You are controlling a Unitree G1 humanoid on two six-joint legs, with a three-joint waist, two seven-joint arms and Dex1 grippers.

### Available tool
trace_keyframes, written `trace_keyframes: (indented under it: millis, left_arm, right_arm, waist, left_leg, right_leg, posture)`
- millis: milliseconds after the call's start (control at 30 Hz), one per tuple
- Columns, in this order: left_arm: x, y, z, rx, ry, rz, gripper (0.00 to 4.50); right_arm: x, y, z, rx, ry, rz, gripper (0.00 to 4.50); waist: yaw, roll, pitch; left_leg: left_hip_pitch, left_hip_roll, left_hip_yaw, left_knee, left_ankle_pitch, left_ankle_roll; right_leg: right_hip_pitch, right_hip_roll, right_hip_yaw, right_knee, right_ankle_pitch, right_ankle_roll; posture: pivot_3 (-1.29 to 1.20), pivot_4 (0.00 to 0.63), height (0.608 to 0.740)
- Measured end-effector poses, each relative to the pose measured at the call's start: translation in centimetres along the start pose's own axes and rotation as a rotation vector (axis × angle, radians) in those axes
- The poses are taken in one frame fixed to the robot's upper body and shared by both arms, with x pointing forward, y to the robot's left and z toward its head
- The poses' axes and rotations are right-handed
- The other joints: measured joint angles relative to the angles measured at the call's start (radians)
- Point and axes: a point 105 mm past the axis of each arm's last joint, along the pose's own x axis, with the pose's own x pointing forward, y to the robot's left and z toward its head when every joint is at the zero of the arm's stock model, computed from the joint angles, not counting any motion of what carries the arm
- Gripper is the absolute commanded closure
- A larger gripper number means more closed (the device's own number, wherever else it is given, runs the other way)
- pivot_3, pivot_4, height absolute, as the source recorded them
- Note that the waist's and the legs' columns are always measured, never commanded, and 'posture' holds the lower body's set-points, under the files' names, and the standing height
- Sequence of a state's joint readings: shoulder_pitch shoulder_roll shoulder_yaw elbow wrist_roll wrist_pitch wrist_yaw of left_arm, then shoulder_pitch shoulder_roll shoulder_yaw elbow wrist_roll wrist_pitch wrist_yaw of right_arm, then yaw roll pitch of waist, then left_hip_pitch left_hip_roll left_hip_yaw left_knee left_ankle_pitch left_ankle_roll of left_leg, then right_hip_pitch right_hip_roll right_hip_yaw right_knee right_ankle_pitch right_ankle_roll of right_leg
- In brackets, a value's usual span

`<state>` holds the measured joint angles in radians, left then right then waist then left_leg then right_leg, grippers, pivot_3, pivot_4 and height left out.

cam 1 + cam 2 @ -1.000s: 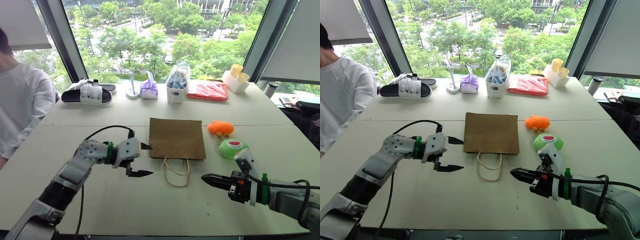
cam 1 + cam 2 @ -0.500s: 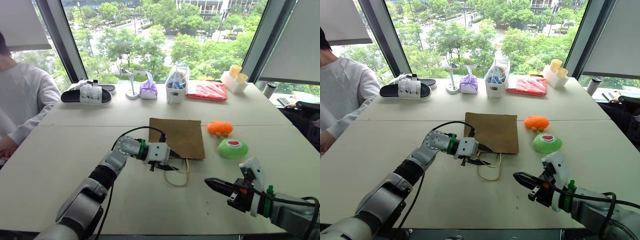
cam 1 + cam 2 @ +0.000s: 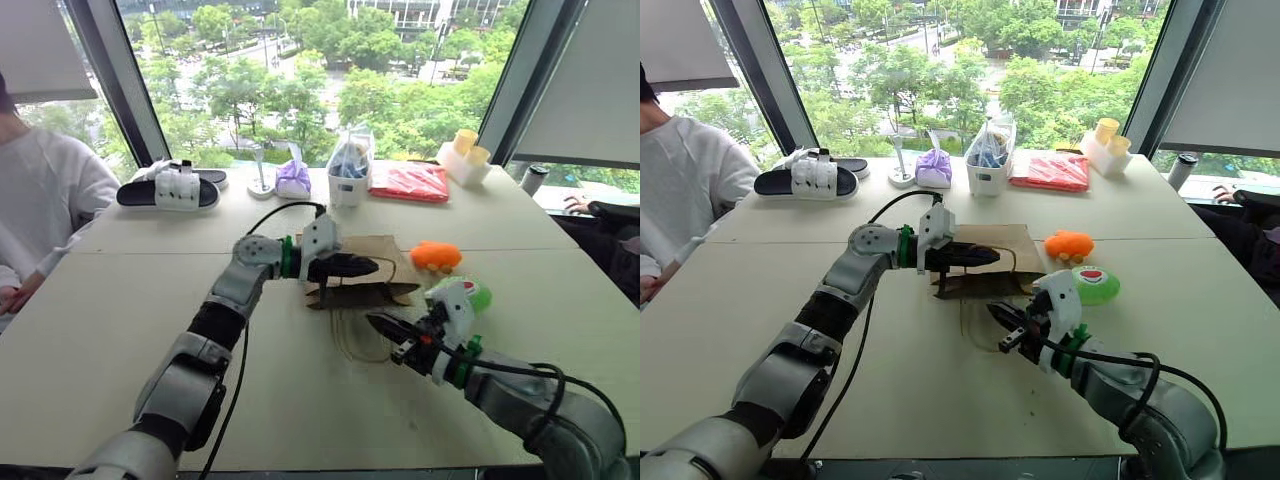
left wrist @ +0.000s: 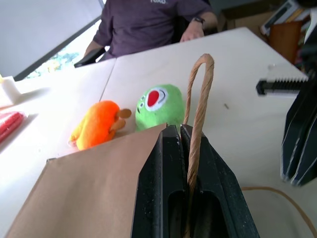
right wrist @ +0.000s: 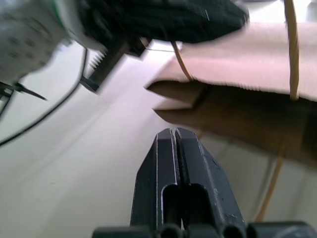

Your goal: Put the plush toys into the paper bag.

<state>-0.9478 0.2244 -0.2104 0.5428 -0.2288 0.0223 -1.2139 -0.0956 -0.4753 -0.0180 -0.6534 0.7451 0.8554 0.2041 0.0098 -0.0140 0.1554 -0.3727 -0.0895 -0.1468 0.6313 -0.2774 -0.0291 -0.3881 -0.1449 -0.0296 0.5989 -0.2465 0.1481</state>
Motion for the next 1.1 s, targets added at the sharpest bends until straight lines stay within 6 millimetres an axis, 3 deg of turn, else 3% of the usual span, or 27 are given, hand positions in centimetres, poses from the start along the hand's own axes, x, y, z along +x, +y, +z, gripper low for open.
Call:
trace_keyframes:
  millis: [233, 300, 600, 767, 867, 967, 1100]
  left_arm:
    - [0.4, -0.5, 1.1, -0.122, -0.035, -0.01, 4.46]
    - [0.4, -0.8, 1.7, -0.157, -0.058, -0.014, 4.46]
    - [0.0, -1.1, 3.1, -0.256, -0.123, 0.009, 4.46]
    - [-0.2, -1.5, 3.2, -0.292, -0.127, 0.017, 4.46]
    - [-0.2, -1.3, 3.4, -0.285, -0.132, 0.041, 4.46]
    - [-0.7, -0.9, 3.3, -0.254, -0.113, 0.07, 4.46]
    - [-1.4, -0.8, 3.6, -0.166, -0.075, 0.051, 4.46]
  right_arm:
    - [3.2, -2.0, 0.0, -0.045, -0.044, -0.122, 4.5]
    - [3.6, -3.2, 0.2, -0.072, -0.054, -0.163, 4.5]
    - [5.5, -5.1, -1.3, -0.134, 0.009, -0.185, 4.5]
    - [7.9, -4.9, -1.5, -0.197, 0.049, -0.144, 4.5]
    - [9.1, -4.1, -2.9, -0.218, 0.101, -0.101, 4.5]
    - [9.4, -3.8, -4.3, -0.225, 0.142, -0.081, 4.5]
    - [9.9, -3.4, -4.5, -0.236, 0.128, -0.073, 4.5]
  waist:
    - [-0.022, 0.0, 0.0]
    - [-0.023, 0.0, 0.0]
    - [-0.026, 0.0, 0.0]
    - [-0.03, 0.0, 0.0]
    - [-0.026, 0.001, 0.0]
    - [-0.026, 0.001, 0.0]
    - [-0.027, 0.001, 0.0]
  left_leg:
    - [0.0, 0.001, -0.001, -0.001, 0.004, -0.008]
    - [0.001, 0.001, -0.002, -0.001, 0.004, -0.007]
    - [0.001, 0.001, -0.003, -0.001, 0.006, -0.01]
    - [0.001, 0.002, -0.002, -0.001, 0.007, -0.011]
    - [0.001, 0.002, -0.004, -0.001, 0.007, -0.012]
    - [0.0, 0.002, -0.004, -0.001, 0.007, -0.013]
    - [0.001, 0.002, -0.005, -0.001, 0.008, -0.014]
  right_leg:
    - [-0.001, 0.001, 0.0, 0.001, 0.0, -0.001]
    - [-0.001, 0.002, 0.0, 0.002, 0.0, -0.001]
    - [-0.002, 0.003, 0.001, 0.004, 0.001, -0.001]
    - [-0.002, 0.004, 0.003, 0.004, 0.001, -0.002]
    - [-0.002, 0.005, 0.003, 0.004, 0.001, -0.002]
    - [-0.002, 0.005, 0.004, 0.004, 0.001, -0.002]
    - [-0.002, 0.006, 0.004, 0.004, 0.002, -0.003]
  posture:
    - [0.0, 0.15, 0.74]
    - [0.0, 0.15, 0.74]
    - [0.0, 0.15, 0.74]
    - [0.0, 0.15, 0.74]
    - [0.0, 0.15, 0.74]
    - [0.0, 0.15, 0.74]
    - [0.0, 0.15, 0.74]
